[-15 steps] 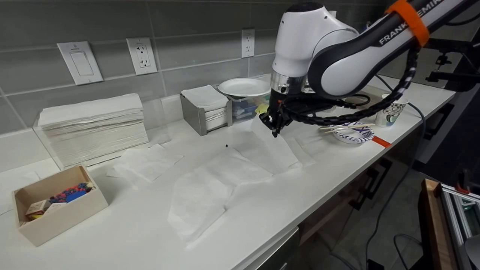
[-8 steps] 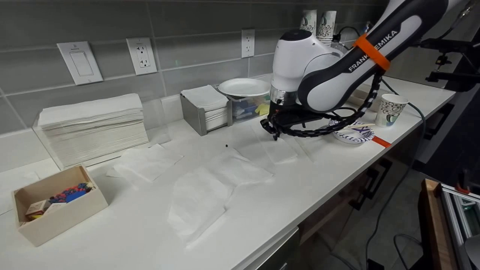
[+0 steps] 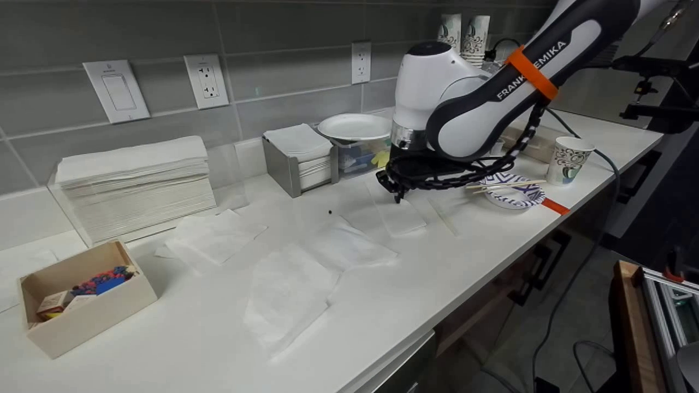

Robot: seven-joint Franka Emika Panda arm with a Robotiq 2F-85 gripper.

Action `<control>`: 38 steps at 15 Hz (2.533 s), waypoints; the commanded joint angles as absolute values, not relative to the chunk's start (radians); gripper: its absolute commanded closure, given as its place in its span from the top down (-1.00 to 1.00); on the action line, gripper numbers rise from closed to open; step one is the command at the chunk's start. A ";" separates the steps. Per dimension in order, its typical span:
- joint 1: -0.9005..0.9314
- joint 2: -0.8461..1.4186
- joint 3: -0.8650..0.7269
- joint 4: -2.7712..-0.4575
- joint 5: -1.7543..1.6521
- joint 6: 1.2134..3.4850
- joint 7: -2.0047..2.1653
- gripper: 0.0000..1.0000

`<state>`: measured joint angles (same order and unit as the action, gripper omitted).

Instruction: Use one paper towel to wipe the surface

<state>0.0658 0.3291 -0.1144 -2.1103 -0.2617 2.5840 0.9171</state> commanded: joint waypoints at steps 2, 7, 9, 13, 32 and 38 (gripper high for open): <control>0.084 0.422 -0.103 -2.066 -0.183 2.648 0.919 -1.00; 0.085 0.460 -0.065 -2.024 -0.087 2.636 0.855 -1.00; 0.067 0.451 -0.027 -2.021 -0.039 2.593 0.750 -1.00; 0.100 0.411 -0.054 -2.028 -0.075 2.467 0.649 -1.00; 0.122 0.473 -0.138 -1.996 -0.326 2.483 0.957 -1.00; 0.118 0.444 -0.066 -2.023 -0.250 2.497 0.816 -1.00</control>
